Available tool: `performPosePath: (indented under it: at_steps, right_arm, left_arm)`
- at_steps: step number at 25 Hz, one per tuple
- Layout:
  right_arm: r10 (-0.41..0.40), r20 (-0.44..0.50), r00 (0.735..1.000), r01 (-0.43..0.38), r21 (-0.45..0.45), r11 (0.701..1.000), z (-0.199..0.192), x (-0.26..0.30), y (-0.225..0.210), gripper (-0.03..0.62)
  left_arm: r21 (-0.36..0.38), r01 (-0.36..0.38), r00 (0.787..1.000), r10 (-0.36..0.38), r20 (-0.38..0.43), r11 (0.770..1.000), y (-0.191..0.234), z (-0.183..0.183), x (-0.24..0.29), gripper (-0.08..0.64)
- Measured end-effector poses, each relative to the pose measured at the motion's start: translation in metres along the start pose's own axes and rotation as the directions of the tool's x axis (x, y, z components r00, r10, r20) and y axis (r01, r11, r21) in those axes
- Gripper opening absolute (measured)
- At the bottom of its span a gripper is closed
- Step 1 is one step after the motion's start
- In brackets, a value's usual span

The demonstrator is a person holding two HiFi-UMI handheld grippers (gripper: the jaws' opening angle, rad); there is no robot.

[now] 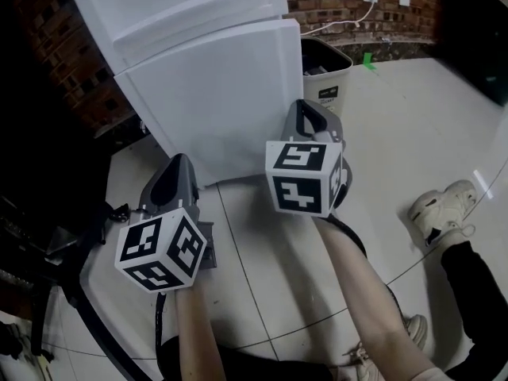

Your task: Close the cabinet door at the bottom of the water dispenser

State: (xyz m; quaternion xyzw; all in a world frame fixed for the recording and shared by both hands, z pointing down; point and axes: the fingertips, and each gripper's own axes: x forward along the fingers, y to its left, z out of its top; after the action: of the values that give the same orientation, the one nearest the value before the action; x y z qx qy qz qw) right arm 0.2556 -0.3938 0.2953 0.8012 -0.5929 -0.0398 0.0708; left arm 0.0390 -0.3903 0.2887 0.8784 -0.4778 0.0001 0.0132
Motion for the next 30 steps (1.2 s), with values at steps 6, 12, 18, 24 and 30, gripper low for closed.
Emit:
performPosePath:
  at_steps: [6, 12, 18, 24, 30]
  right_arm:
    - [0.008, -0.01, 1.0, -0.008, -0.028, 1.0, -0.007, 0.014, 0.003, 0.0]
    - [0.005, -0.006, 1.0, -0.005, -0.04, 0.999, -0.011, 0.023, 0.004, 0.0]
    - [0.023, -0.016, 1.0, -0.024, -0.05, 0.998, -0.021, 0.033, 0.012, 0.002]
    - [0.032, -0.029, 0.999, -0.033, -0.045, 0.998, -0.025, 0.04, 0.013, 0.002]
    - [0.048, -0.049, 0.998, -0.051, -0.049, 0.997, -0.035, 0.045, 0.02, 0.001]
  left_arm:
    - [0.004, -0.009, 1.0, 0.009, -0.014, 1.0, 0.004, -0.008, 0.006, 0.02]
    - [0.007, -0.014, 1.0, 0.014, -0.013, 1.0, 0.009, -0.011, 0.011, 0.02]
    - [0.009, -0.017, 0.999, 0.017, -0.027, 1.0, 0.012, -0.019, 0.015, 0.02]
    - [0.006, -0.017, 0.999, 0.017, -0.038, 1.0, 0.012, -0.023, 0.016, 0.02]
    - [0.012, -0.025, 0.999, 0.026, -0.043, 1.0, 0.017, -0.023, 0.017, 0.02]
